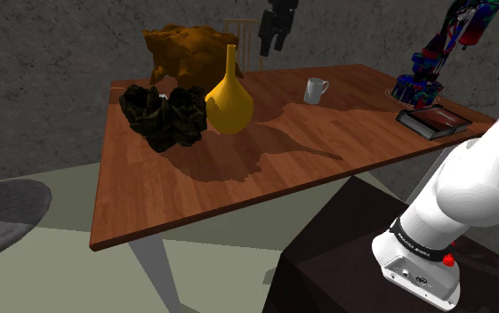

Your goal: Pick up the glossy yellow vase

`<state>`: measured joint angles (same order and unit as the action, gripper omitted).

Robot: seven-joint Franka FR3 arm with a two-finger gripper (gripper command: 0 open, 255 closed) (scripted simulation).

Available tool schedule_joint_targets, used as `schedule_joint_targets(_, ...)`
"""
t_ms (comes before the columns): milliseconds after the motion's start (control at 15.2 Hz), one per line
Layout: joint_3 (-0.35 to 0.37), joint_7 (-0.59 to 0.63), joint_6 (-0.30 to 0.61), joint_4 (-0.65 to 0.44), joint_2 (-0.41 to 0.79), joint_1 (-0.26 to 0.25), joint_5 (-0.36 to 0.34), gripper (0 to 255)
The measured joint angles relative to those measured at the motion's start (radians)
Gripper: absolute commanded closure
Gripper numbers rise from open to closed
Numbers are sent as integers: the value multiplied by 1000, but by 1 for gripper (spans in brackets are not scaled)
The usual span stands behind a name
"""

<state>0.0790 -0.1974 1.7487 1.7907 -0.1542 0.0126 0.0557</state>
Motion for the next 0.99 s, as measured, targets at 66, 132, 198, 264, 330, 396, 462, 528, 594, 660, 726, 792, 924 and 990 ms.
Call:
schedule_joint_targets(66,3,3,-2,-45,39,-2,-1,0)
schedule_joint_targets(132,3,0,-3,-89,80,-2,-3,0)
schedule_joint_targets(198,3,-3,-4,-131,118,-1,-4,0)
schedule_joint_targets(264,6,1,-8,-174,154,-5,-5,0)
schedule_joint_targets(330,6,-3,-19,-223,189,-4,-6,0)
schedule_joint_targets(396,9,3,-34,-290,237,-8,-10,0)
schedule_joint_targets(462,10,2,-40,-347,285,-10,-12,0)
schedule_joint_targets(528,13,5,-52,-416,339,-14,-16,0)
schedule_joint_targets(594,12,2,-66,-477,384,-14,-18,0)
schedule_joint_targets(660,14,5,-87,-552,435,-19,-22,0)
schedule_joint_targets(726,14,3,-99,-596,465,-20,-23,0)
schedule_joint_targets(792,14,3,-98,-609,479,-20,-24,0)
schedule_joint_targets(924,14,1,-78,-598,486,-20,-24,0)
schedule_joint_targets(990,14,1,-63,-579,483,-20,-24,0)
